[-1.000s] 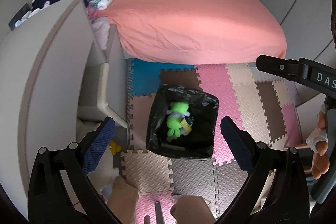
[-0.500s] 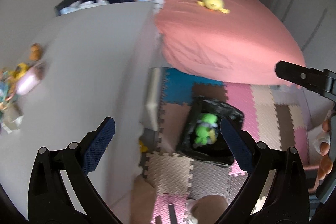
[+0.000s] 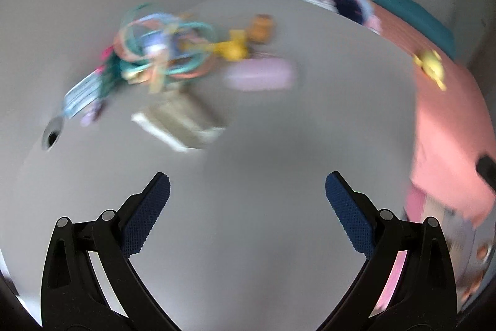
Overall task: Collect trash
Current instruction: 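Grasp the paper wrapper with the left tool while the right tool grasps the pink cup, then carry the wrapper and pink cup to the bin and release them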
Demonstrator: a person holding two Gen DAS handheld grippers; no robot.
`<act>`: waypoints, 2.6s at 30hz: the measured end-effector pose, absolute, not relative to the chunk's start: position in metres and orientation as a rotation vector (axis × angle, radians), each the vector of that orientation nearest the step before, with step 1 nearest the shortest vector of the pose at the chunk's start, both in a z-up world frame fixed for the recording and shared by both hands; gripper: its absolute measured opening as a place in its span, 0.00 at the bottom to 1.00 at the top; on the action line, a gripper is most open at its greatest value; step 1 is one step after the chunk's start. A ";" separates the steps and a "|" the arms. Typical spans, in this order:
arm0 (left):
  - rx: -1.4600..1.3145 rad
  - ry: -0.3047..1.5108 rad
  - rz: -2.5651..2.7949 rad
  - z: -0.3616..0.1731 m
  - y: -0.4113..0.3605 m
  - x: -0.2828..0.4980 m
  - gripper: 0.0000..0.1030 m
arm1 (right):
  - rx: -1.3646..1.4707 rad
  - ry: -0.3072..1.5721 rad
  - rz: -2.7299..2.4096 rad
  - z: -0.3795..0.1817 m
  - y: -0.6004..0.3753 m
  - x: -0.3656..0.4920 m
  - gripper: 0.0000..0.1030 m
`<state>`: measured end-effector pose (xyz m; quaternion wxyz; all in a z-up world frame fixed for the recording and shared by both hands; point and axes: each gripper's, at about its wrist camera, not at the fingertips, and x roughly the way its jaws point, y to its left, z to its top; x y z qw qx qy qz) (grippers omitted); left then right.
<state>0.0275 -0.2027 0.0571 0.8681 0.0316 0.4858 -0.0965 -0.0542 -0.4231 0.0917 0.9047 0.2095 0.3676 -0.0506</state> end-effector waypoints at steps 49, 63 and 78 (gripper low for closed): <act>-0.098 1.079 -0.212 0.023 -0.071 0.110 0.27 | -0.155 1.117 0.247 0.036 -0.230 0.163 0.24; -0.114 1.049 -0.235 0.046 -0.066 0.074 0.27 | 0.079 1.029 0.273 0.067 -0.259 0.116 0.08; -0.138 1.028 -0.295 0.062 -0.090 0.038 0.06 | 0.227 0.937 0.223 0.099 -0.315 0.031 0.08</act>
